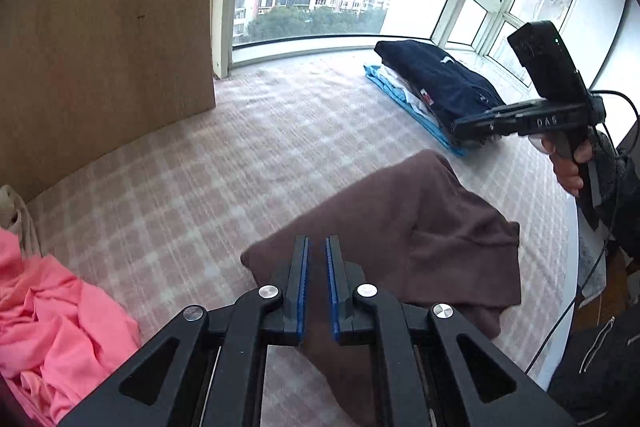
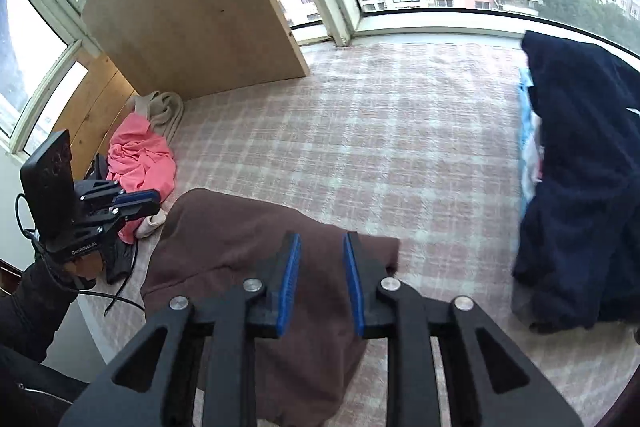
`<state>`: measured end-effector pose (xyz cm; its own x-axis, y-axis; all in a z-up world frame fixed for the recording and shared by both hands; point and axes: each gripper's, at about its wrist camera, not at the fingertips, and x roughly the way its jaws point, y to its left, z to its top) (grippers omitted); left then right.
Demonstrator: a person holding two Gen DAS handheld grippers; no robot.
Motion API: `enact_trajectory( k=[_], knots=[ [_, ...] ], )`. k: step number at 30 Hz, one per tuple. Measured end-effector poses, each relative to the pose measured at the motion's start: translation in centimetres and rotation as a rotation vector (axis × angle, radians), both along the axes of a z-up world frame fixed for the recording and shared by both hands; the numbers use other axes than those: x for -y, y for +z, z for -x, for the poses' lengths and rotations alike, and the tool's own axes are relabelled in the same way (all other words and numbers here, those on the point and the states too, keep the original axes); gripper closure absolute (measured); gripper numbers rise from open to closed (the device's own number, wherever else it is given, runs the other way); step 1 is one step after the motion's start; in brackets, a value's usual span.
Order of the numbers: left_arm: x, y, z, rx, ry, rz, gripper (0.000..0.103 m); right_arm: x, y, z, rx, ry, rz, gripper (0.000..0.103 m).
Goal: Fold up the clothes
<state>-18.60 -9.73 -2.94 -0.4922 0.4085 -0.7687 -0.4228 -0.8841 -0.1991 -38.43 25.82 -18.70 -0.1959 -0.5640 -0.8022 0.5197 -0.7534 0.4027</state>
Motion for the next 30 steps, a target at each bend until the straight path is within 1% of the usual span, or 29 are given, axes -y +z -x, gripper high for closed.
enact_trajectory(
  k=[1,2,3,4,5,6,8,9,10,11,12,13,15,17,18,19,20,21,24,25,28,30],
  knots=[
    [-0.1,-0.6,0.9,0.014,0.007,-0.010,0.097,1.2,-0.7,0.3,0.010,0.015,-0.004,0.099],
    [-0.1,-1.5,1.8,0.042,0.012,-0.032,0.097,2.1,-1.6,0.4,0.022,0.026,-0.017,0.099],
    [0.0,-2.5,2.4,0.066,0.023,-0.022,0.092,2.8,-2.7,0.5,0.027,0.034,-0.051,0.100],
    [0.1,-3.7,2.8,0.088,0.037,0.011,0.087,3.3,-3.7,0.6,0.029,0.043,-0.093,0.102],
    [0.6,-4.3,2.9,0.104,0.049,0.013,0.087,3.0,-4.4,0.9,0.044,0.039,-0.092,0.103],
    [1.3,-4.5,2.9,0.114,0.059,-0.008,0.087,2.3,-4.7,1.1,0.067,0.029,-0.070,0.103],
    [3.3,-3.3,2.7,0.107,0.121,-0.003,0.089,1.2,-3.8,1.2,0.059,0.011,-0.039,0.103],
    [4.4,-2.5,2.6,0.100,0.156,0.005,0.093,0.6,-3.2,1.2,0.047,-0.004,-0.032,0.103],
    [5.5,-1.9,2.6,0.106,0.181,-0.009,0.093,0.1,-2.5,1.2,0.033,-0.022,-0.028,0.103],
    [6.5,-1.3,2.7,0.120,0.197,-0.038,0.093,-0.3,-1.9,1.3,0.033,-0.041,-0.016,0.103],
    [7.1,-0.9,2.9,0.125,0.206,-0.050,0.093,-0.3,-1.7,1.6,0.033,-0.049,-0.013,0.103],
    [7.2,-0.5,3.2,0.120,0.207,-0.044,0.093,-0.3,-1.5,1.9,0.032,-0.052,-0.016,0.103],
    [6.3,-0.6,3.6,0.123,0.170,-0.031,0.093,0.8,-1.6,2.2,0.009,-0.040,-0.067,0.103],
    [4.9,-1.5,3.8,0.156,0.122,-0.008,0.092,1.4,-2.4,2.3,0.036,-0.030,-0.084,0.103],
    [4.2,-2.0,3.9,0.172,0.098,0.004,0.092,1.4,-2.6,2.2,0.057,-0.031,-0.081,0.103],
    [3.7,-2.6,4.0,0.197,0.081,0.019,0.089,1.4,-2.8,2.2,0.078,-0.031,-0.077,0.101],
    [3.7,-3.3,4.0,0.221,0.080,0.032,0.088,1.3,-2.8,1.8,0.086,-0.029,-0.073,0.099],
    [3.9,-3.9,4.0,0.235,0.087,0.046,0.088,1.2,-2.6,1.3,0.088,-0.026,-0.068,0.099],
    [4.5,-4.7,3.6,0.224,0.086,0.138,0.091,2.3,-1.3,-1.2,0.102,0.018,-0.003,0.099],
    [4.6,-4.8,3.5,0.223,0.077,0.149,0.091,3.6,-0.6,-2.3,0.099,0.053,0.017,0.099],
    [4.9,-4.7,3.4,0.232,0.035,0.143,0.091,9.7,1.3,-5.2,0.053,0.201,0.068,0.099],
    [5.0,-4.8,3.4,0.242,-0.001,0.143,0.091,13.3,1.4,-6.4,0.052,0.268,0.088,0.099]
  ],
)
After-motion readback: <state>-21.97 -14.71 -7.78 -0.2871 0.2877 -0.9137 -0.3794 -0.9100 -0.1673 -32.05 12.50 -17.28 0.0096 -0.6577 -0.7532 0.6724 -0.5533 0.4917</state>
